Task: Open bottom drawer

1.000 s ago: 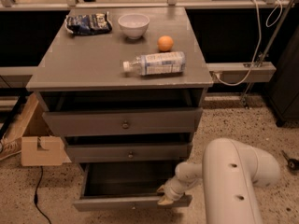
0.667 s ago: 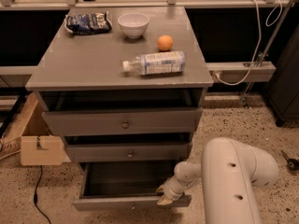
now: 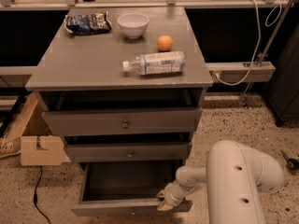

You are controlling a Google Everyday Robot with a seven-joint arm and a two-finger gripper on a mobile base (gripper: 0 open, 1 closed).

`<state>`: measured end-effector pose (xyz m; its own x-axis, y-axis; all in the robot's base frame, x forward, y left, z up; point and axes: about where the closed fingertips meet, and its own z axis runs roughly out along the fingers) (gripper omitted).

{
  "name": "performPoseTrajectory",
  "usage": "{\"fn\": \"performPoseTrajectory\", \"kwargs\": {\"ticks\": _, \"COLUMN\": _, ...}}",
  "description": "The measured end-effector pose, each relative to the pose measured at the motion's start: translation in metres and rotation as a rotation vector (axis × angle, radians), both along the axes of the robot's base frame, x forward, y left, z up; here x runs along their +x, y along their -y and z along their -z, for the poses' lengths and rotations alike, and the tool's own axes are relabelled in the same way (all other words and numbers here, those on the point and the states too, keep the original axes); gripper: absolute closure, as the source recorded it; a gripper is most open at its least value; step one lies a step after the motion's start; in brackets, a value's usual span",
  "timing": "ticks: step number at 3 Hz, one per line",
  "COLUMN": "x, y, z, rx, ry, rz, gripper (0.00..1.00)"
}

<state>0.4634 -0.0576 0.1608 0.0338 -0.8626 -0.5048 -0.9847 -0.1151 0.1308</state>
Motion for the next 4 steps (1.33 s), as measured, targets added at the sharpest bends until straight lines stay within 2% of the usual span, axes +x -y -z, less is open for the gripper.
{"fn": "performPoseTrajectory", "kwargs": {"ticks": 1, "x": 0.0, "y": 0.0, "z": 0.0, "rx": 0.0, "ry": 0.0, "rz": 0.0, "gripper": 0.51}}
{"fn": "performPoseTrajectory", "kwargs": {"ticks": 2, "x": 0.0, "y": 0.0, "z": 0.0, "rx": 0.0, "ry": 0.0, "rz": 0.0, "gripper": 0.2}}
{"fn": "performPoseTrajectory", "kwargs": {"ticks": 3, "x": -0.0001, "y": 0.0, "z": 0.0, "rx": 0.0, "ry": 0.0, "rz": 0.0, "gripper": 0.0}}
{"fn": "performPoseTrajectory", "kwargs": {"ticks": 4, "x": -0.0001, "y": 0.0, "z": 0.0, "rx": 0.0, "ry": 0.0, "rz": 0.0, "gripper": 0.0}}
